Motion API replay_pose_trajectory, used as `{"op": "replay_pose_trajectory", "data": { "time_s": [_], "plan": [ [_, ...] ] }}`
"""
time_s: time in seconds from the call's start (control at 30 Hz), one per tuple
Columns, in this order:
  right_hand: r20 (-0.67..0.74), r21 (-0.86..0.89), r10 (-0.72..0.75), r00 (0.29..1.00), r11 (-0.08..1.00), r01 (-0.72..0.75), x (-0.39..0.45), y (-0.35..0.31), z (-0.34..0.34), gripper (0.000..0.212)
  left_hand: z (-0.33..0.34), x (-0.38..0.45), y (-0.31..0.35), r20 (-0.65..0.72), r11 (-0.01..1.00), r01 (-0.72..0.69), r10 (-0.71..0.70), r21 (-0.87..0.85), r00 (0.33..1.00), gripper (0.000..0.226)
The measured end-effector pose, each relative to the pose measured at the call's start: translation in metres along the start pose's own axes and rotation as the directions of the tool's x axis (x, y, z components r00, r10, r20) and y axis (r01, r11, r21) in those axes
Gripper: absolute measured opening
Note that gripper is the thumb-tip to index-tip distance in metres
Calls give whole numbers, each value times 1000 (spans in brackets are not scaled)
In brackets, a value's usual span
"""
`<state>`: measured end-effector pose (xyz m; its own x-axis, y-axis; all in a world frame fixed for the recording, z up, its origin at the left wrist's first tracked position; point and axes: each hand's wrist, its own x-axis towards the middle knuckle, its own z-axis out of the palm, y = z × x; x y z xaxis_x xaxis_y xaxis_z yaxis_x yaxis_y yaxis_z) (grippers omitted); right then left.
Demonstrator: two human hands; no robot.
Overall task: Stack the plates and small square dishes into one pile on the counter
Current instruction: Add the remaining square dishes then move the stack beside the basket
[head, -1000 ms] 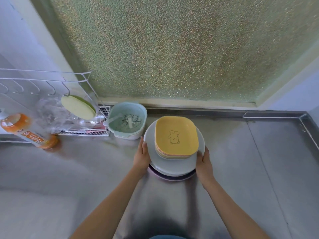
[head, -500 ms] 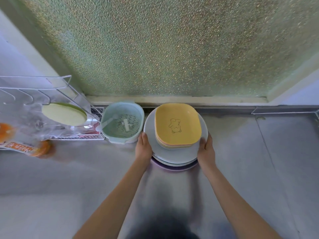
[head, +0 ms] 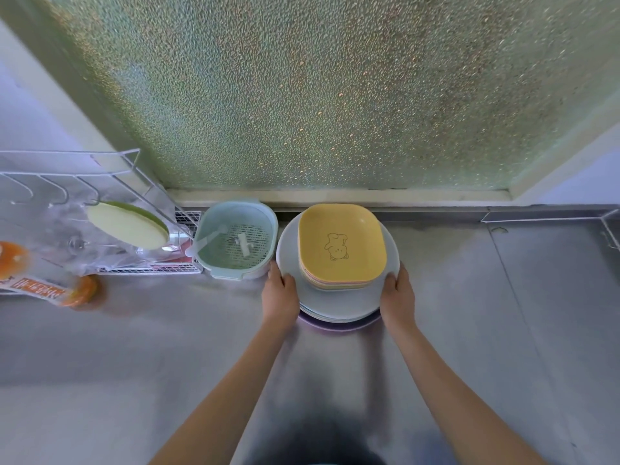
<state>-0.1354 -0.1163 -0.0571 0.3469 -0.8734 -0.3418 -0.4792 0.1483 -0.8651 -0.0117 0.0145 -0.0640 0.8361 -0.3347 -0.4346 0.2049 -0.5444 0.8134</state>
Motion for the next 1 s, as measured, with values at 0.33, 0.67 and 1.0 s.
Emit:
{"op": "replay_pose_trajectory", "data": {
  "time_s": [0.33,0.67,1.0],
  "plan": [
    [-38,-13,-13,999,1000,12,7,0,-5,42,-7,-9,3,-4,999,-40,40,13,999,48],
    [209,234,15,978,970,-65,52,-61,20,53,25,-70,18,97,949,-304,311,-80,945,77],
    [-177,296,81,981,955,-26,30,-32,-1,29,-8,2,44,62,946,-310,305,95,950,58]
  ]
}}
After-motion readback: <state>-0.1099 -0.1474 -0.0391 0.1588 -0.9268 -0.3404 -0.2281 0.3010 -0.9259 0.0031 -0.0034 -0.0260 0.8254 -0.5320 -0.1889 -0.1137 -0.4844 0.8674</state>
